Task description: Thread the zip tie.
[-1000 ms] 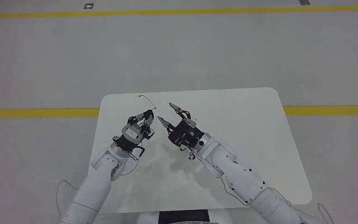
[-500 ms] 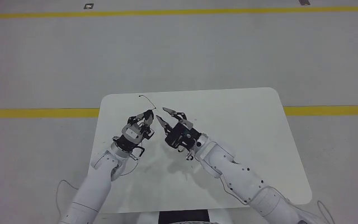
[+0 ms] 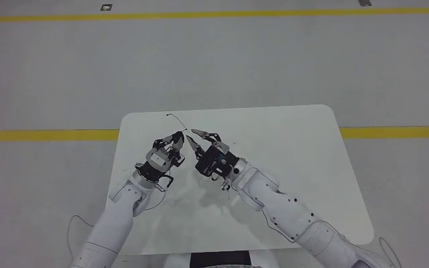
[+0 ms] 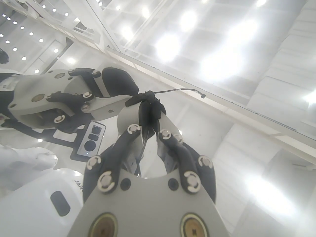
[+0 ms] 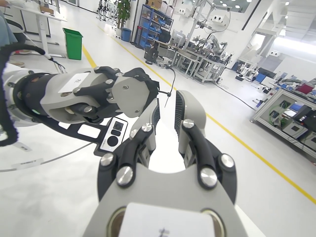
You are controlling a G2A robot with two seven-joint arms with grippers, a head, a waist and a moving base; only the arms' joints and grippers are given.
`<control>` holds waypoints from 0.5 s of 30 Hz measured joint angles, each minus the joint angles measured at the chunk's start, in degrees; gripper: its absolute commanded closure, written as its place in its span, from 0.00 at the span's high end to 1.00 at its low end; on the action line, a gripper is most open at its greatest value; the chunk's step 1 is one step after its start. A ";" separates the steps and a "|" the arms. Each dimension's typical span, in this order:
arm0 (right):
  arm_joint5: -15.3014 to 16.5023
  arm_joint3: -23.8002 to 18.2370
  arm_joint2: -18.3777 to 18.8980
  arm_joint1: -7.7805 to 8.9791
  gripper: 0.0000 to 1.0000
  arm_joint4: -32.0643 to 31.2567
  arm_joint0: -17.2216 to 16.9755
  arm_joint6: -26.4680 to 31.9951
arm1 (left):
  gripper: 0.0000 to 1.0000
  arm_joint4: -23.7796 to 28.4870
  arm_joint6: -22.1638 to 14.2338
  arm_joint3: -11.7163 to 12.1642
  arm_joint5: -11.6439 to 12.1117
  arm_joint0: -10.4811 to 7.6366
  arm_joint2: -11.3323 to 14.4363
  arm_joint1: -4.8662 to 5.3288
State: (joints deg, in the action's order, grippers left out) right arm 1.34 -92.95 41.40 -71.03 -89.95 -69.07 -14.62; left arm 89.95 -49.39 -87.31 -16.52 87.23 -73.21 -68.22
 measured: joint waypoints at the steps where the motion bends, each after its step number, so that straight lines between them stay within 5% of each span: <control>1: -0.01 0.04 -0.05 -0.03 0.15 0.00 0.07 -0.02 | 0.00 0.00 0.00 0.00 0.00 0.00 0.00 0.00; 15: -0.37 0.60 -0.78 -0.43 0.00 0.00 1.02 -0.23 | 0.00 0.00 0.00 0.00 0.00 0.00 0.00 0.00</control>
State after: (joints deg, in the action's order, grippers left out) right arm 0.97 -92.35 40.62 -71.46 -89.95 -68.05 -14.85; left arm 89.95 -49.39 -87.31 -16.52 87.23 -73.21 -68.22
